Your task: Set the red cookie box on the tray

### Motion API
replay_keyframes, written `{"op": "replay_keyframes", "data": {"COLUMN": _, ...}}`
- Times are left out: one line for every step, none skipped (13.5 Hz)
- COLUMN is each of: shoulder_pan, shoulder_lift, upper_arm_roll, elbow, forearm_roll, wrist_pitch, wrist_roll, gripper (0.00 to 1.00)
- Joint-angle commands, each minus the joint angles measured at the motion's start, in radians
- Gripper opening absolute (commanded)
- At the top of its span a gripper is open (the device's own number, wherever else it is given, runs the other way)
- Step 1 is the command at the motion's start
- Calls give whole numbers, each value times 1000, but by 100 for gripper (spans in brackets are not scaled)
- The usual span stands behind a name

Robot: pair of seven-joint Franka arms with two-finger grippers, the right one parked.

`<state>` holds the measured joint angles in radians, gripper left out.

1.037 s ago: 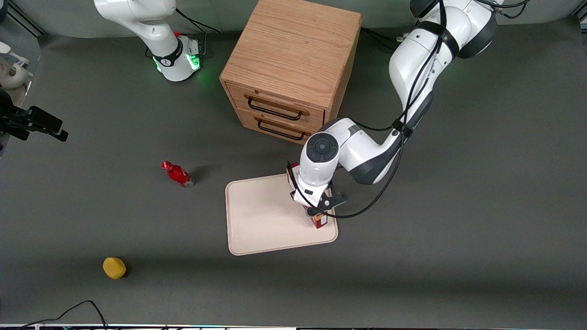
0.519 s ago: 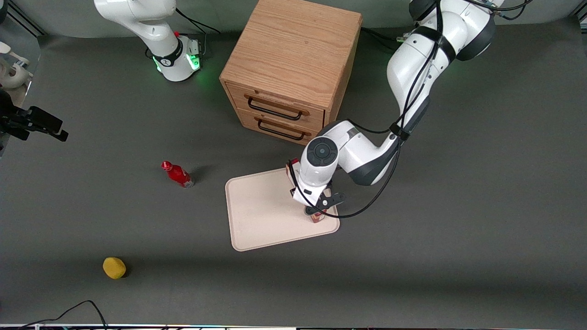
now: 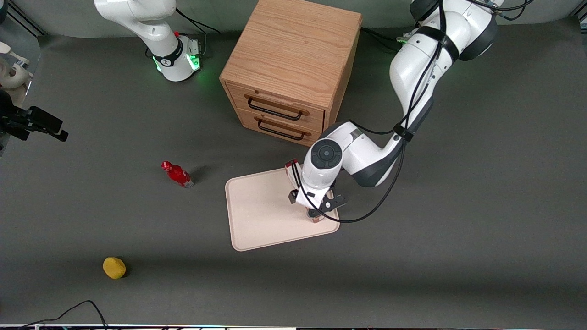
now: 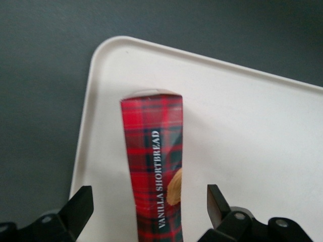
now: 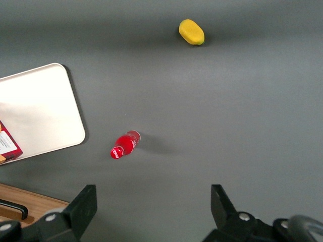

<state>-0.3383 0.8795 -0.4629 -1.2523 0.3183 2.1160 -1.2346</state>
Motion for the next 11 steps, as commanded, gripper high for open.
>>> {"op": "replay_keyframes", "data": {"shoulder_pan": 47, "shoulder_lift": -45, "upper_arm_roll": -51, "elbow": 37, "forearm_roll": -22, "wrist_pitch": -140, "wrist_roll": 61, "gripper": 100}}
{"op": "replay_keyframes", "data": {"shoulder_pan": 65, "shoulder_lift": -59, "upper_arm_roll": -68, "elbow": 37, "forearm_roll": -21, "wrist_pitch": -162, "wrist_roll": 66, "gripper": 100}}
{"op": "replay_keyframes", "data": {"shoulder_pan": 73, "shoulder_lift": -86, "upper_arm_roll": -74, "elbow": 37, "forearm_roll": -21, "wrist_pitch": -197, "wrist_roll": 79, "gripper": 100}}
{"op": "replay_keyframes", "data": {"shoulder_pan": 84, "shoulder_lift": -118, "upper_arm_roll": -75, "elbow": 39, "forearm_roll": -22, "wrist_pitch": -256, "wrist_roll": 102, "gripper": 100}}
{"op": "replay_keyframes", "data": {"shoulder_pan": 102, "shoulder_lift": -152, "upper_arm_roll": -82, "elbow": 40, "forearm_roll": -27, "wrist_pitch": -315, "wrist_roll": 157, "gripper": 100}}
{"op": "replay_keyframes", "data": {"shoulder_pan": 125, "shoulder_lift": -190, "upper_arm_roll": -83, "elbow": 40, "forearm_roll": -60, "wrist_pitch": -367, "wrist_roll": 249, "gripper": 100}}
{"op": "replay_keyframes", "data": {"shoulder_pan": 160, "shoulder_lift": -241, "upper_arm_roll": -74, "elbow": 39, "forearm_roll": -121, "wrist_pitch": -417, "wrist_roll": 377, "gripper": 100}}
{"op": "replay_keyframes", "data": {"shoulder_pan": 198, "shoulder_lift": -279, "upper_arm_roll": -69, "elbow": 37, "forearm_roll": -174, "wrist_pitch": -474, "wrist_roll": 499, "gripper": 100}}
{"op": "replay_keyframes", "data": {"shoulder_pan": 231, "shoulder_lift": -319, "upper_arm_roll": -68, "elbow": 36, "forearm_roll": -188, "wrist_pitch": -552, "wrist_roll": 565, "gripper": 100}}
{"op": "replay_keyframes", "data": {"shoulder_pan": 242, "shoulder_lift": -359, "upper_arm_roll": -59, "elbow": 36, "forearm_roll": -179, "wrist_pitch": -608, "wrist_roll": 589, "gripper": 100}}
{"op": "replay_keyframes", "data": {"shoulder_pan": 237, "shoulder_lift": -405, "upper_arm_roll": -16, "elbow": 30, "forearm_roll": -179, "wrist_pitch": -642, "wrist_roll": 598, "gripper": 100}}
